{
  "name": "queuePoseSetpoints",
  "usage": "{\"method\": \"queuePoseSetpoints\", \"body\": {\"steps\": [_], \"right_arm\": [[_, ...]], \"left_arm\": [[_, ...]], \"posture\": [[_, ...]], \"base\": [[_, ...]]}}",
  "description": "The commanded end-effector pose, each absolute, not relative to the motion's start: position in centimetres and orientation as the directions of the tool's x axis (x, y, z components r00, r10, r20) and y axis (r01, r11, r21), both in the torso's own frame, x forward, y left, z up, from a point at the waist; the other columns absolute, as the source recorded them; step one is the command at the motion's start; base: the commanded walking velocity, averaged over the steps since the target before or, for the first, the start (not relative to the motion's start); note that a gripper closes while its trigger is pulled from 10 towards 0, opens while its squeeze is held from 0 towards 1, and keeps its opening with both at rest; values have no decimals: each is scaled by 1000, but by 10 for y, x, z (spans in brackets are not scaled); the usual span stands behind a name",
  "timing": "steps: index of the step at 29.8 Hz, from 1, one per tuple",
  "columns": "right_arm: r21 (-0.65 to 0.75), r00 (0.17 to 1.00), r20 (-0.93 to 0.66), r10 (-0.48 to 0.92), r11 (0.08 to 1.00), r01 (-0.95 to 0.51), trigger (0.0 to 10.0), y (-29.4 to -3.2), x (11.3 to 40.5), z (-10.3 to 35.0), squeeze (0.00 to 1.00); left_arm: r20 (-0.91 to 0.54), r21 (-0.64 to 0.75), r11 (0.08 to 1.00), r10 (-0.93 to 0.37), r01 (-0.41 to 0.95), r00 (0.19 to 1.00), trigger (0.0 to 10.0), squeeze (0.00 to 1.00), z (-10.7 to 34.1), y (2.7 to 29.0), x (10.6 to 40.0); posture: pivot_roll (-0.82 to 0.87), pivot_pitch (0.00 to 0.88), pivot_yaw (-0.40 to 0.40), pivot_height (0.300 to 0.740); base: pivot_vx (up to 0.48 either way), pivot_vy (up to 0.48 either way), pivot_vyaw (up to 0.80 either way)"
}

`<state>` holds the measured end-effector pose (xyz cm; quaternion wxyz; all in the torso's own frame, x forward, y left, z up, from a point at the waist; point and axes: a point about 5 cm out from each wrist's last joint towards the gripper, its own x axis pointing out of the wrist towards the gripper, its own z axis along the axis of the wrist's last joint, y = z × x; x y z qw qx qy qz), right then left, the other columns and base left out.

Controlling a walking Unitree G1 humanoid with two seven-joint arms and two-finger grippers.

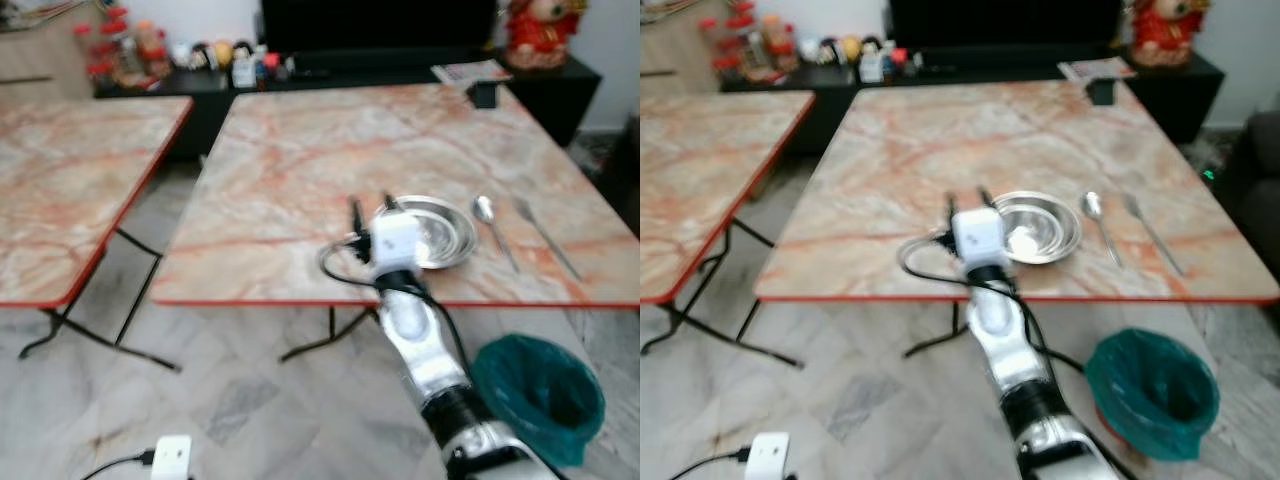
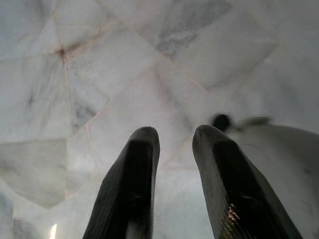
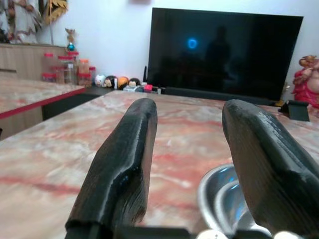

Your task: Setting the table

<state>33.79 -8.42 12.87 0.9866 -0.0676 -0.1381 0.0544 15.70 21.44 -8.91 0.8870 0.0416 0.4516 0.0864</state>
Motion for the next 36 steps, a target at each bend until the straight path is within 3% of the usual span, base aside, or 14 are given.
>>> {"method": "queuePoseSetpoints", "body": {"steps": [1, 6, 15, 20, 26, 29, 32, 36], "right_arm": [[-157, 945, 278, 171, 979, -132, 10000, -73, 337, 133, 0], [-176, 945, 273, 181, 975, -136, 10000, -75, 335, 130, 0], [-287, 962, 173, 209, 946, -154, 10000, -94, 307, 83, 0], [-318, 981, 67, 180, 936, -150, 10000, -109, 293, 56, 0], [-344, 979, -179, 98, 926, -156, 10000, -137, 267, 5, 0], [-341, 977, -191, 95, 927, -157, 10000, -138, 266, 2, 0], [-326, 895, -445, 2, 931, -164, 10000, -167, 232, -39, 0], [-239, 822, -566, -64, 967, -90, 10000, -182, 208, -59, 0]], "left_arm": [[-795, 168, 978, 210, -126, 569, 10000, 0, -89, 221, 155], [-798, 168, 978, 209, -125, 566, 10000, 0, -90, 221, 152], [-802, 169, 980, 198, -104, 564, 10000, 0, -91, 220, 151], [-800, 170, 981, 193, -94, 568, 10000, 0, -90, 219, 153], [-802, 173, 981, 194, -92, 564, 10000, 0, -90, 220, 151], [-804, 173, 981, 193, -90, 563, 10000, 0, -91, 220, 150], [-804, 171, 981, 192, -91, 562, 10000, 0, -91, 219, 151], [-801, 173, 980, 195, -93, 565, 10000, 0, -90, 221, 152]], "posture": [[35, 21, 33, 740], [31, 14, 31, 740], [22, 0, 28, 740], [21, 0, 27, 740], [10, 22, 33, 740], [10, 22, 33, 740], [12, 36, 45, 740], [16, 34, 53, 740]], "base": [[0, 401, 0], [0, 406, 0], [0, 403, 0], [0, 403, 0], [0, 404, 0], [0, 401, 0], [0, 405, 0], [0, 405, 0]]}}
